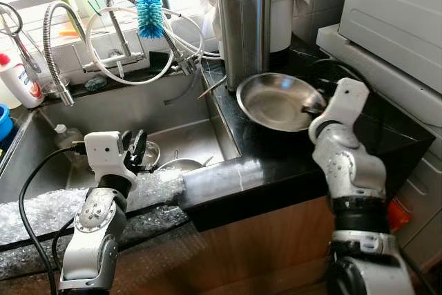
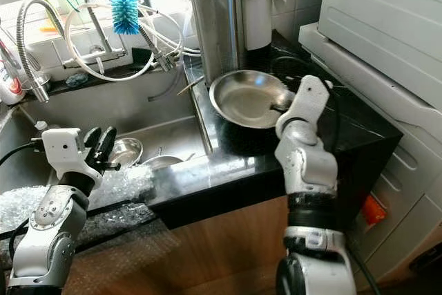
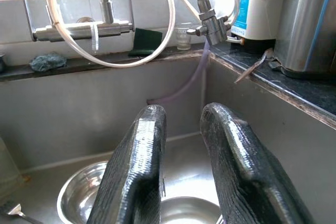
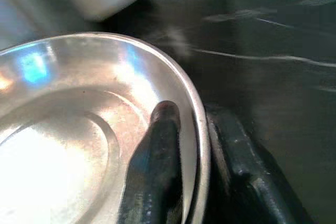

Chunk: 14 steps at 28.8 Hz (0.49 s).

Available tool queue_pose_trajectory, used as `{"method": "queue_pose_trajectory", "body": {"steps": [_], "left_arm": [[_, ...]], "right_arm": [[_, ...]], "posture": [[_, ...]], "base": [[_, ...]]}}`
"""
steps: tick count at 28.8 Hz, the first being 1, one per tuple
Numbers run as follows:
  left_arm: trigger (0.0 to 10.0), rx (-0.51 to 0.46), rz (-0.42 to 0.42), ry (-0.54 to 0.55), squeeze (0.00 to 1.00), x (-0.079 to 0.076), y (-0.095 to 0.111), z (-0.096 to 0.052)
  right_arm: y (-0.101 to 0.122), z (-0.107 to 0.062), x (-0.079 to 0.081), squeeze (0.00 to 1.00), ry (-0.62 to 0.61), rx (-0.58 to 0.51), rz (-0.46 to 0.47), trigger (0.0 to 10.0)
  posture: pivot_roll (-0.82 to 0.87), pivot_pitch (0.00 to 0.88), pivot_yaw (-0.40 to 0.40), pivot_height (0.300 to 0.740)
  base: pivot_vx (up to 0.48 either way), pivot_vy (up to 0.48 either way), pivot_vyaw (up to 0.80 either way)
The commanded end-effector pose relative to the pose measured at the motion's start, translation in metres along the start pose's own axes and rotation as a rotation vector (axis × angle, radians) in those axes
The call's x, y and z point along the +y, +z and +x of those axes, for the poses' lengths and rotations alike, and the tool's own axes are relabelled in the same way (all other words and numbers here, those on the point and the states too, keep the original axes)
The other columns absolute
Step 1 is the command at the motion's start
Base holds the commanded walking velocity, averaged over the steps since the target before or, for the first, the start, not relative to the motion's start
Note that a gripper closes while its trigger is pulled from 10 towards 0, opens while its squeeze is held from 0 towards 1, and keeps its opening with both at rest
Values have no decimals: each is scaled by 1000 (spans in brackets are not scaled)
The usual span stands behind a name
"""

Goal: Kitchen organization

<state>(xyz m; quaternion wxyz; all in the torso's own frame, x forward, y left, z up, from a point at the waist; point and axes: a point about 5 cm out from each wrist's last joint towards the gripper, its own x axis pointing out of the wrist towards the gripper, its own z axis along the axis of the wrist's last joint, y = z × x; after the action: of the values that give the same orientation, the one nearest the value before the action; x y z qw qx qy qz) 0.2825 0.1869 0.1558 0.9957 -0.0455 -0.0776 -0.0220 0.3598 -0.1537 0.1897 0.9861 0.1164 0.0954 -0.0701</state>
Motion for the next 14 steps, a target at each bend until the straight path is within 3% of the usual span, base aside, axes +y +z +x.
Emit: {"method": "queue_pose_trajectory", "body": {"steps": [1, 10, 14], "left_arm": [[10000, 9, -14, 26, 0, 5, 0, 2], [10000, 5, -109, 49, 0, 5, 1, 6], [10000, -4, -225, 52, 0, 11, 4, 8]], "right_arm": [[15, -8, 21, 0, 120, -103, -6, 10000], [20, -15, 33, 0, 214, -185, -68, 10000], [26, -20, 45, 0, 307, -293, -160, 10000]], "posture": [[-76, 0, 138, 740], [-73, 0, 134, 740], [-67, 0, 132, 740]], "base": [[0, 0, 0], [0, 0, 0], [0, 0, 0]]}}
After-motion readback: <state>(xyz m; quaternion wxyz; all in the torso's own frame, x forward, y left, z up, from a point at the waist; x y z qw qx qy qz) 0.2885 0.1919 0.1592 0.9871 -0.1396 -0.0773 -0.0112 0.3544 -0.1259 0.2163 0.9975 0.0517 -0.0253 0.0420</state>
